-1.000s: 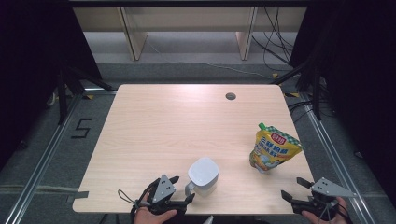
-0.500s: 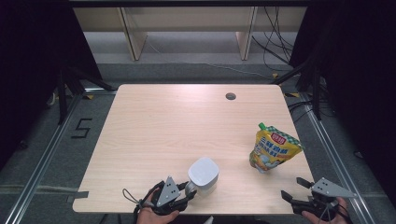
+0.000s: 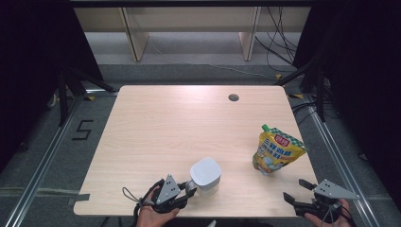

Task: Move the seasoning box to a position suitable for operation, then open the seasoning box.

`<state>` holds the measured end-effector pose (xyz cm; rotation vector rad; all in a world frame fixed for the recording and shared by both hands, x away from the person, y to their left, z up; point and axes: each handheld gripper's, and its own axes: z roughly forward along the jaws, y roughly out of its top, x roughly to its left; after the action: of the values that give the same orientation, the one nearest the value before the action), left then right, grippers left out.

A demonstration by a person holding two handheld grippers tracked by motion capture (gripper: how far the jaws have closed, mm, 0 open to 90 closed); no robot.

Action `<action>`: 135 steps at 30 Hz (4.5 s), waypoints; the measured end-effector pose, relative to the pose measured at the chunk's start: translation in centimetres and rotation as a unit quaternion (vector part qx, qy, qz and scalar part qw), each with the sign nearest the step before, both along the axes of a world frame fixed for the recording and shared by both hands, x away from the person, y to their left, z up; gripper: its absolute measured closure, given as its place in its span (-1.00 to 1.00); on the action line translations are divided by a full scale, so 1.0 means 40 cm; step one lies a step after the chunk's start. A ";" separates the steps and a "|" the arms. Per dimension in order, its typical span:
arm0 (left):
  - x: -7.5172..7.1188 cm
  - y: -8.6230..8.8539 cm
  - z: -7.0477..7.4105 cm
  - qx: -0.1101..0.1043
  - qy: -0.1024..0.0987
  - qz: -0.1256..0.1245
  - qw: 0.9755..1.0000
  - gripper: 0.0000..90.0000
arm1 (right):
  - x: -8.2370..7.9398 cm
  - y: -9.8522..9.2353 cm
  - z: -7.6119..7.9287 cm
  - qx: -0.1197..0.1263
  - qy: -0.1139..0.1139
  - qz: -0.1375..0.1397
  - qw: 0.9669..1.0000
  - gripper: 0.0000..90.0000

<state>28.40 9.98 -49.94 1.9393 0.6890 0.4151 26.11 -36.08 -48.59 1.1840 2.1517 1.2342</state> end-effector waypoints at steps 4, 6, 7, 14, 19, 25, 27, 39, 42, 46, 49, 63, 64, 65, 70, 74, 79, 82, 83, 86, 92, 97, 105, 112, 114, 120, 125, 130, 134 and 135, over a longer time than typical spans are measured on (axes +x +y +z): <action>0.015 0.002 0.000 -0.004 -0.007 0.002 1.000 0.51 | -0.003 0.004 0.000 0.004 0.008 -0.005 1.000 -0.54; 0.025 0.005 -0.001 -0.006 -0.010 -0.002 1.000 0.51 | -0.002 0.004 0.000 0.003 0.004 -0.003 1.000 -0.54; 0.027 0.005 -0.001 -0.006 -0.008 0.000 1.000 0.51 | -0.003 0.004 0.000 0.004 0.006 -0.004 1.000 -0.54; 0.053 0.007 -0.009 -0.006 -0.008 -0.004 1.000 0.51 | -0.005 0.007 0.000 0.006 0.013 -0.007 1.000 -0.54; 0.072 0.012 -0.007 0.001 -0.013 -0.009 1.000 0.51 | -0.004 0.008 -0.001 0.005 0.013 -0.004 1.000 -0.54; 0.089 0.016 -0.010 0.000 -0.008 -0.014 1.000 0.52 | -0.004 0.010 -0.002 0.005 0.015 -0.002 1.000 -0.54; 0.096 0.018 -0.008 0.005 -0.013 -0.018 1.000 0.52 | -0.003 0.010 -0.001 0.007 0.013 -0.001 1.000 -0.54; 0.129 0.022 -0.009 0.001 -0.012 -0.014 1.000 0.53 | 0.007 0.003 -0.007 0.001 0.008 0.007 1.000 -0.54; 0.131 0.023 -0.009 0.003 -0.014 -0.014 1.000 0.53 | 0.007 0.004 -0.008 0.001 0.007 0.007 1.000 -0.54; 0.131 0.025 -0.008 -0.002 -0.013 -0.010 1.000 0.48 | 0.004 0.009 -0.005 0.005 0.015 0.003 1.000 -0.54; 0.123 0.037 0.006 -0.012 -0.001 0.008 1.000 0.09 | 0.003 0.009 -0.005 0.003 0.017 0.004 1.000 -0.54; 0.059 0.081 0.075 -0.015 0.035 -0.010 0.999 -0.30 | 0.008 0.008 -0.001 -0.010 -0.001 0.011 1.000 -0.54; 0.054 0.078 0.083 -0.018 0.034 -0.010 0.999 -0.31 | 0.008 0.009 -0.002 -0.011 -0.002 0.013 1.000 -0.54; 0.049 0.075 0.097 -0.026 0.030 -0.016 0.999 -0.32 | 0.000 0.018 -0.001 0.003 0.015 0.006 1.000 -0.54; 0.041 0.071 0.120 -0.037 0.029 -0.027 0.999 -0.19 | 0.007 0.016 -0.001 -0.009 -0.007 0.019 1.000 -0.53; 0.038 0.078 0.132 -0.035 0.019 -0.027 0.999 0.25 | 0.004 0.024 -0.001 0.000 -0.004 0.021 1.000 -0.53; 0.033 0.071 0.158 -0.036 -0.016 -0.031 0.999 0.87 | -0.004 0.039 0.005 0.014 -0.004 0.028 1.000 -0.53; 0.039 0.065 0.166 -0.042 -0.020 -0.030 0.998 0.94 | -0.001 0.040 0.003 0.008 -0.010 0.027 1.000 -0.53; 0.044 0.059 0.175 -0.045 -0.019 -0.023 0.999 0.97 | -0.002 0.041 0.004 0.011 -0.007 0.023 1.000 -0.53; 0.055 0.053 0.183 -0.043 -0.022 -0.026 0.998 0.98 | -0.003 0.040 0.005 0.015 -0.006 0.027 1.000 -0.53; 0.084 0.032 0.184 -0.033 -0.016 -0.033 0.999 0.98 | 0.003 0.040 0.007 0.015 -0.019 0.037 0.999 -0.60; 0.102 0.030 0.181 -0.034 -0.016 -0.030 0.999 0.98 | 0.001 0.052 0.011 0.018 -0.018 0.029 0.999 -0.62; 0.113 0.016 0.165 -0.035 -0.010 -0.025 0.999 0.97 | 0.011 0.081 0.022 0.013 -0.050 0.066 0.996 -0.33; 0.117 0.006 0.156 -0.030 -0.004 -0.025 0.999 0.97 | 0.021 0.128 0.040 0.002 -0.093 0.103 0.990 -0.04; 0.120 0.006 0.153 -0.034 -0.004 -0.027 0.999 0.97 | 0.026 0.141 0.044 0.010 -0.103 0.105 0.989 0.03; 0.121 0.008 0.151 -0.038 -0.009 -0.025 0.999 0.97 | 0.045 0.164 0.046 0.023 -0.104 0.099 0.989 0.25; 0.120 0.009 0.150 -0.034 -0.016 -0.020 0.999 0.97 | 0.056 0.179 0.049 0.024 -0.097 0.115 0.988 0.44; 0.118 0.010 0.146 -0.043 -0.011 -0.014 0.999 0.97 | 0.071 0.201 0.056 0.036 -0.102 0.132 0.985 0.63; 0.135 0.038 0.163 0.042 -0.115 0.049 0.991 0.97 | 0.085 0.222 0.058 0.043 -0.117 0.129 0.984 0.74; 0.137 0.020 0.151 -0.009 -0.059 -0.051 0.997 0.97 | 0.090 0.226 0.061 0.041 -0.113 0.141 0.983 0.77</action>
<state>33.86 10.76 -43.88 1.9072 0.5143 0.4539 29.70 -27.06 -46.16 0.7409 2.1639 1.5088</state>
